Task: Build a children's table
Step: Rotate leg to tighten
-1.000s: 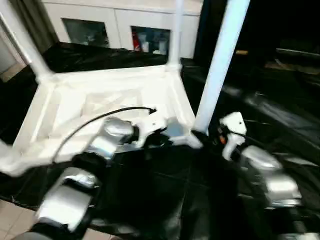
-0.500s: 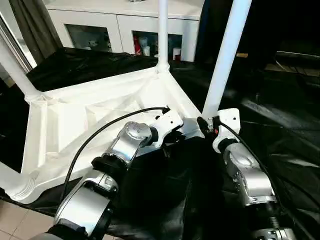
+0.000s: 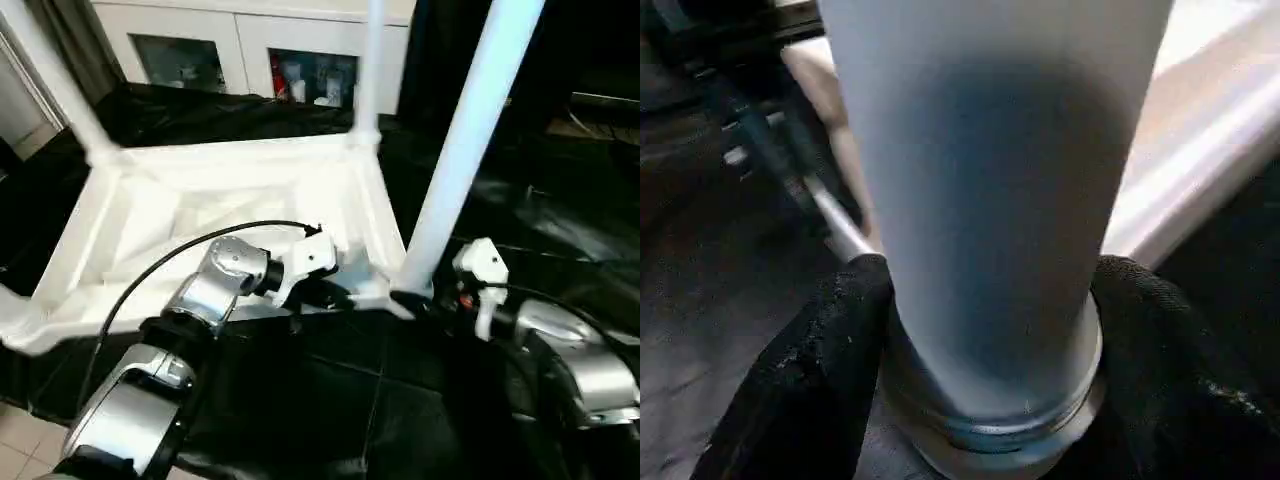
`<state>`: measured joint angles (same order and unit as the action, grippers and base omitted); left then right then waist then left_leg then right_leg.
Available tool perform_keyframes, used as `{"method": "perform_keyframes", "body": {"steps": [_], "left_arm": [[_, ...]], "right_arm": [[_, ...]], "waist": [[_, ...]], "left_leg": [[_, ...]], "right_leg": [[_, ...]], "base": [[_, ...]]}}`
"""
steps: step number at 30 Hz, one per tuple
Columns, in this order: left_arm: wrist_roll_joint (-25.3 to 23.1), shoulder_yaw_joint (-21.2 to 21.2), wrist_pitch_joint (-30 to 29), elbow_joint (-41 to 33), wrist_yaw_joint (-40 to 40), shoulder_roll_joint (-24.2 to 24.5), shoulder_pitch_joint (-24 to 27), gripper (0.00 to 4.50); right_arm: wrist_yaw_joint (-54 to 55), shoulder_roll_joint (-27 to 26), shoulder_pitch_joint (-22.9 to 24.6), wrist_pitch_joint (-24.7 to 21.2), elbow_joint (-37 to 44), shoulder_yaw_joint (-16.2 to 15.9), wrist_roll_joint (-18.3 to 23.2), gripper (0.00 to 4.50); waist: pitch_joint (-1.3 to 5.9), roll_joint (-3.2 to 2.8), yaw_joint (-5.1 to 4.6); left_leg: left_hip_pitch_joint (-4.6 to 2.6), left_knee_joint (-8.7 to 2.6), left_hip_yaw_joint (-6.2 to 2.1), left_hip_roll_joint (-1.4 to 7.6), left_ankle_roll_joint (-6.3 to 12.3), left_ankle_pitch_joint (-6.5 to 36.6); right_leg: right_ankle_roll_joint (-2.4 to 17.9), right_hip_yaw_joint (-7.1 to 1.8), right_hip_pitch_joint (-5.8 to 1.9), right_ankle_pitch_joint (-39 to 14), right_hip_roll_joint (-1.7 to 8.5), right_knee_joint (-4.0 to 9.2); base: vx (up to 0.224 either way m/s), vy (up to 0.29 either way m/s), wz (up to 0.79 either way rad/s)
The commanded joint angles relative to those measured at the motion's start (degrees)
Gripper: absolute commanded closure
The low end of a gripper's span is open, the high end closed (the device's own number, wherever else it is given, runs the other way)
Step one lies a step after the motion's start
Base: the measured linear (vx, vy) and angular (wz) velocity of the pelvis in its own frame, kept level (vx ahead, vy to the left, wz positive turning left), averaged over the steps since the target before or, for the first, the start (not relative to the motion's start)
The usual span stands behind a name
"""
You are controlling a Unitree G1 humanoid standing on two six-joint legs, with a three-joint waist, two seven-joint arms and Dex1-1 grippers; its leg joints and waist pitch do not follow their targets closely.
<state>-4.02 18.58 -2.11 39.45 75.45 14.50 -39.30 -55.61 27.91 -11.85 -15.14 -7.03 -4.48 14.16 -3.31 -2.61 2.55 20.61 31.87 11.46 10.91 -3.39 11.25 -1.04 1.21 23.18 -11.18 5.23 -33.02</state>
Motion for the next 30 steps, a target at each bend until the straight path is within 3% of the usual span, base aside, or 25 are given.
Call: {"method": "perform_keyframes", "body": {"steps": [1, 5, 10, 15, 19, 22, 24, 25, 26, 29, 30], "left_arm": [[0.49, 3.07, -0.99, -0.21, 5.05, 0.28, 2.24, 4.50], [0.76, 3.05, -1.02, -0.84, 5.40, 0.71, 2.53, 4.50], [0.92, 2.82, -1.00, -1.05, 5.29, 0.95, 2.78, 4.50], [0.99, 2.55, -1.70, -2.28, 5.21, 1.30, 3.46, 4.50], [0.03, 1.32, -1.51, -0.83, -0.56, 0.08, 3.00, 4.50], [-0.60, 0.71, -1.17, 0.33, -3.95, -0.75, 2.60, 4.50], [-1.80, -0.50, -1.88, 2.98, -11.84, -3.23, 1.42, 4.50], [-2.06, -0.59, -2.07, 3.34, -13.04, -3.62, 1.23, 4.50], [-2.64, -0.61, -2.41, 4.01, -15.34, -4.44, 0.87, 4.50], [-3.47, -0.74, -3.26, 5.13, -19.50, -6.26, 0.20, 4.50], [-3.77, -0.86, -3.80, 5.69, -21.98, -7.86, -0.16, 4.50]], "right_arm": [[-3.87, 0.76, 0.28, -0.97, 0.60, -1.96, 1.23, 1.33], [-4.73, 1.08, 0.04, -1.25, 0.60, -2.36, 1.40, 1.33], [-5.64, 0.69, -0.10, -2.01, 0.84, -2.66, 2.44, 1.62], [-6.81, 0.77, 0.22, -2.44, 1.14, -2.80, 3.12, 1.85], [-2.94, -1.34, 0.79, -2.81, 0.42, -2.48, 2.20, 1.87], [0.72, -2.86, 0.64, -2.39, -0.82, -1.99, 0.91, 1.87], [12.18, -7.79, -0.08, -2.69, -4.88, -0.04, -2.11, 1.88], [14.06, -8.67, -0.16, -2.80, -5.46, 0.30, -2.50, 1.88], [18.14, -10.74, -0.32, -3.12, -6.51, 1.13, -3.17, 1.88], [24.96, -14.62, -0.50, -4.05, -7.62, 2.54, -3.92, 1.88], [29.78, -17.33, -0.78, -4.41, -8.35, 3.25, -4.67, 1.88]], "waist": [[1.99, 0.95, 0.09], [1.90, 1.12, 0.08], [1.88, 1.24, 0.08], [1.69, 1.36, 0.08], [1.51, 1.42, 0.02], [1.24, 1.34, -0.17], [0.84, 1.22, -0.60], [0.76, 1.48, -0.97], [0.70, 1.26, -1.14], [0.65, 1.28, -1.20], [0.66, 0.92, -1.17]], "left_leg": [[-0.05, -3.18, -0.41, 2.33, 6.89, 9.86], [-0.08, -3.20, -0.40, 2.27, 6.02, 9.36], [0.00, -3.02, -0.35, 2.13, 6.75, 7.58], [-0.04, -3.13, -0.38, 2.20, 6.52, 8.20], [-0.03, -3.20, -0.36, 2.13, 6.25, 8.55], [-0.13, -3.60, -0.49, 2.12, 4.85, 11.38], [-0.14, -4.07, -0.58, 2.08, 3.04, 14.07], [-0.25, -4.37, -1.02, 1.86, 1.01, 16.93], [-0.05, -4.55, -1.22, 1.81, 0.59, 17.33], [-0.65, -4.71, -1.26, 1.84, -0.24, 19.34], [-0.70, -4.77, -1.27, 1.85, -0.46, 19.49]], "right_leg": [[17.50, -1.16, -2.74, -3.29, 2.19, 3.12], [17.15, -1.28, -2.67, -4.15, 2.24, 3.17], [17.44, -1.23, -2.75, -1.71, 2.19, 2.95], [17.14, -1.25, -2.63, -4.01, 2.22, 3.09], [17.00, -1.26, -2.52, -4.33, 2.19, 3.25], [15.84, -1.35, -2.34, -9.80, 2.31, 3.80], [14.40, -1.43, -1.90, -15.47, 2.28, 4.43], [12.02, -1.45, -1.91, -22.69, 2.54, 4.92], [11.14, -1.48, -1.85, -24.16, 2.52, 4.94], [9.54, -1.77, -1.35, -24.64, 2.27, 5.40], [9.51, -1.85, -1.25, -24.44, 2.28, 5.40]], "base": [[0.000, 0.000, 0.00], [0.000, 0.000, 0.00], [0.000, 0.000, 0.00], [0.000, 0.000, 0.00], [0.000, 0.000, 0.00], [0.000, 0.000, 0.00], [0.000, 0.000, 0.00], [0.000, 0.000, 0.00], [0.000, 0.000, 0.00], [0.000, 0.000, 0.00], [0.000, 0.000, 0.00]]}}
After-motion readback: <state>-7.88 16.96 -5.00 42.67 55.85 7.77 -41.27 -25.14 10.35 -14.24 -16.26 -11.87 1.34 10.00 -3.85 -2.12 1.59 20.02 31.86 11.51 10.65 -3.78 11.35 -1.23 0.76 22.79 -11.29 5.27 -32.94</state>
